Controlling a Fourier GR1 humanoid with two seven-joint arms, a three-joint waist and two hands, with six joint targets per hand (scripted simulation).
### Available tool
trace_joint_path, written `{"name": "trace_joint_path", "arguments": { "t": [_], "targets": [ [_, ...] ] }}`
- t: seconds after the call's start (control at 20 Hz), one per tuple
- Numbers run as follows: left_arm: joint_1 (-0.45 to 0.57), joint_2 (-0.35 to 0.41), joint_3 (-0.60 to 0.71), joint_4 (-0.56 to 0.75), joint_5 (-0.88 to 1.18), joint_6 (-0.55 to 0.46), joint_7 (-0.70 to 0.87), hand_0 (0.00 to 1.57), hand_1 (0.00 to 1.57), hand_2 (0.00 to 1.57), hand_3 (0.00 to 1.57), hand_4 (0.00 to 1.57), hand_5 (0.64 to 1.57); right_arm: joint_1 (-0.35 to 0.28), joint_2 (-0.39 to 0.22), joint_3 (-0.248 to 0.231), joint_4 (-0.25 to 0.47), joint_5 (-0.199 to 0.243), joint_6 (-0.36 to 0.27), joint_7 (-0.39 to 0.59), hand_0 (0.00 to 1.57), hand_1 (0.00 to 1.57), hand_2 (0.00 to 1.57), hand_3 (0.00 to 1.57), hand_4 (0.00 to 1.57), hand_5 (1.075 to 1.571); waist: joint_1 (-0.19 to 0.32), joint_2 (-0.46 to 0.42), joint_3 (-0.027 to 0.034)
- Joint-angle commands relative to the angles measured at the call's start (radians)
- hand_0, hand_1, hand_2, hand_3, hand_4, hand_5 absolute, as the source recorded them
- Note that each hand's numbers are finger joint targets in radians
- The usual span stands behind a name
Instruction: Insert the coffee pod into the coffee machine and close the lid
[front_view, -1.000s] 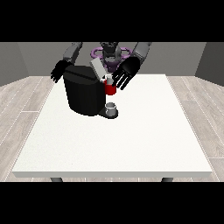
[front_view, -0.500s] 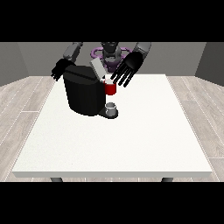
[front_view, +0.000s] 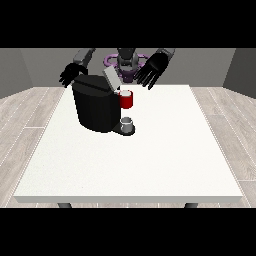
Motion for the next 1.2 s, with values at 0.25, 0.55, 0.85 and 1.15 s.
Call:
{"name": "trace_joint_path", "arguments": {
  "t": [0.25, 0.55, 0.85, 1.15],
  "targets": [
    [0.137, -0.126, 0.221, -0.009, 0.267, 0.003, -0.042, 0.0, 0.0, 0.0, 0.0, 0.25, 1.571, 0.115, -0.022, -0.01, -0.017, -0.005, 0.022, -0.026, 0.0, 0.0, 0.0, 0.0, 0.49, 1.571, 0.101, -0.173, -0.0013],
    [0.304, -0.221, 0.269, -0.009, 0.353, 0.014, -0.092, 0.0, 0.0, 0.0, 0.0, 0.0, 1.571, 0.11, -0.094, -0.002, -0.09, -0.049, 0.13, 0.049, 0.0, 0.0, 0.0, 0.0, 0.37, 1.571, 0.16, -0.284, -0.0007],
    [0.442, -0.3, 0.309, -0.02, 0.447, -0.024, -0.101, 0.0, 0.0, 0.0, 0.0, 0.21, 1.571, 0.116, -0.129, 0.028, -0.154, -0.026, 0.152, 0.121, 0.0, 0.0, 0.0, 0.0, 0.04, 1.571, 0.22, -0.389, -0.0004],
    [0.446, -0.318, 0.295, -0.112, 0.508, -0.074, -0.058, 0.0, 0.0, 0.0, 0.0, 0.0, 1.571, 0.001, -0.145, 0.034, -0.141, -0.023, 0.174, 0.162, 0.0, 0.0, 0.0, 0.0, 0.0, 1.571, 0.305, -0.333, -0.0001]
  ]
}}
